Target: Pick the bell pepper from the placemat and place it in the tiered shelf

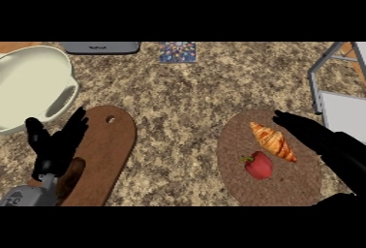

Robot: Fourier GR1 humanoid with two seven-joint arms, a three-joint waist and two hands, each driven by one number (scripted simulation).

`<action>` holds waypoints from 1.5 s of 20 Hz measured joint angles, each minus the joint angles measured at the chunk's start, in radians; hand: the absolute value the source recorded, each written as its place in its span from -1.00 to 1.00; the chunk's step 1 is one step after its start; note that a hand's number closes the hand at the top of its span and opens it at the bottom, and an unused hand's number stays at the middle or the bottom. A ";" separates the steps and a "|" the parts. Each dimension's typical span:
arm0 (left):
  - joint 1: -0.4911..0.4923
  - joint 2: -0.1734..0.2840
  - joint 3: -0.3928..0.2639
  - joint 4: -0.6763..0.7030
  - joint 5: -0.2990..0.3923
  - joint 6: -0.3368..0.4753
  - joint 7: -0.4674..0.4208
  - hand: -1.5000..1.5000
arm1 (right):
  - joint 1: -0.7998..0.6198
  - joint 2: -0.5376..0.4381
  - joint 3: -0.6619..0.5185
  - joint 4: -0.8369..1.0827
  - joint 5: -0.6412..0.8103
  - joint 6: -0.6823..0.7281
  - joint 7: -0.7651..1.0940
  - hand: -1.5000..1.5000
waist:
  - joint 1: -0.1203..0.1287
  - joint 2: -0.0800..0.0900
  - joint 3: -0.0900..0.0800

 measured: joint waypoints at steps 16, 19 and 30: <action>0.021 -0.044 0.042 -0.017 -0.055 -0.023 -0.003 0.00 | 0.066 0.132 0.167 0.041 0.369 -0.065 0.093 -1.00 | -0.001 0.000 0.002; 0.031 -0.040 0.060 -0.017 -0.058 -0.041 -0.009 0.00 | 0.077 0.153 0.177 0.063 0.412 -0.081 0.081 -1.00 | 0.000 0.000 0.002; 0.021 -0.079 0.072 -0.017 -0.107 -0.046 0.017 0.00 | 0.060 0.251 0.204 0.205 0.563 -0.151 0.056 -1.00 | 0.002 -0.001 0.005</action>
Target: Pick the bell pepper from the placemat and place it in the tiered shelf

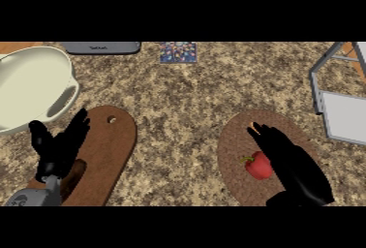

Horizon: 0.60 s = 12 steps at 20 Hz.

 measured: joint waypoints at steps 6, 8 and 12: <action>-0.001 -0.022 0.011 -0.009 -0.022 0.004 0.020 0.00 | -0.040 0.044 -0.015 0.096 0.066 -0.049 -0.038 -1.00 | 0.001 0.001 -0.001; 0.005 -0.016 0.025 -0.010 -0.019 -0.015 0.019 0.00 | -0.029 0.049 -0.022 0.111 0.074 -0.068 -0.065 -1.00 | 0.000 0.001 -0.001; 0.015 -0.026 0.027 -0.031 -0.036 -0.017 0.021 0.00 | -0.068 0.084 -0.044 0.196 0.073 -0.105 -0.126 -1.00 | 0.002 0.001 -0.001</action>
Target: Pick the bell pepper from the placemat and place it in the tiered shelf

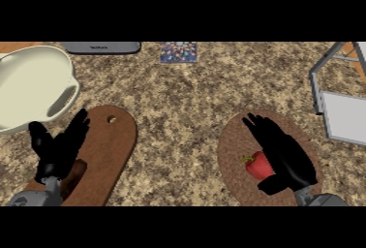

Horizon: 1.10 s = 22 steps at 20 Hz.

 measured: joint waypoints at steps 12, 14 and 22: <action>-0.006 -0.008 0.033 0.008 -0.006 -0.034 0.026 0.00 | -0.066 0.015 0.083 0.133 0.099 0.051 -0.113 1.00 | 0.002 -0.010 -0.013; 0.002 -0.008 0.037 -0.001 -0.010 -0.037 0.024 0.00 | -0.047 0.014 0.085 0.131 0.096 0.035 -0.151 1.00 | 0.000 -0.013 -0.017; 0.016 -0.025 0.046 -0.015 -0.038 -0.034 0.022 0.00 | 0.042 0.005 0.081 0.048 0.082 -0.021 -0.260 1.00 | -0.008 -0.008 -0.010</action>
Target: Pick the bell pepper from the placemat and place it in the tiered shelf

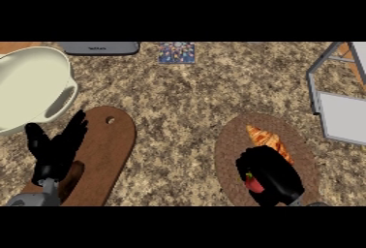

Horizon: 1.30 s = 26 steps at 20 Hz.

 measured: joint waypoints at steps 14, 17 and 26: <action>0.031 0.004 0.028 -0.019 0.007 -0.005 0.012 0.00 | 0.145 -0.088 -0.537 -0.353 -0.488 0.165 0.239 1.00 | -0.032 0.001 0.006; 0.033 -0.001 0.028 -0.022 0.002 -0.003 0.009 0.00 | 0.128 -0.102 -0.641 -0.490 -0.557 0.188 0.354 1.00 | -0.032 0.000 0.004; 0.016 -0.016 0.019 -0.015 -0.017 -0.007 0.009 0.00 | -0.043 -0.299 -1.007 -0.614 -0.889 0.333 0.685 1.00 | -0.014 0.003 0.004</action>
